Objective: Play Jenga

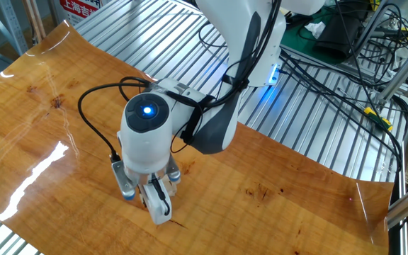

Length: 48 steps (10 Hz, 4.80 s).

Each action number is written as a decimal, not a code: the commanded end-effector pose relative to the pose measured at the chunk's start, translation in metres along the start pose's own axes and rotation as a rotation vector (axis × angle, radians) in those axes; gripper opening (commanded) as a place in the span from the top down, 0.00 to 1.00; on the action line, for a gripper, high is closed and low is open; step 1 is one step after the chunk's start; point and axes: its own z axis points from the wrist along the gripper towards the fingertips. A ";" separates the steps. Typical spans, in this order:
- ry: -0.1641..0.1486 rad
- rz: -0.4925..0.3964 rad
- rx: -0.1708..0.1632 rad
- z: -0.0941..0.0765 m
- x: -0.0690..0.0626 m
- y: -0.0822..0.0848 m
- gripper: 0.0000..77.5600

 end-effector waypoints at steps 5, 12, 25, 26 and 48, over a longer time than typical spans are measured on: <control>-0.015 0.022 0.009 -0.006 -0.007 0.002 0.97; -0.018 0.048 0.009 -0.002 -0.007 0.003 0.97; 0.007 0.064 0.020 -0.003 -0.005 0.013 0.97; 0.007 0.065 0.021 -0.004 -0.005 0.013 0.97; 0.051 -0.085 0.011 -0.012 0.000 0.019 0.97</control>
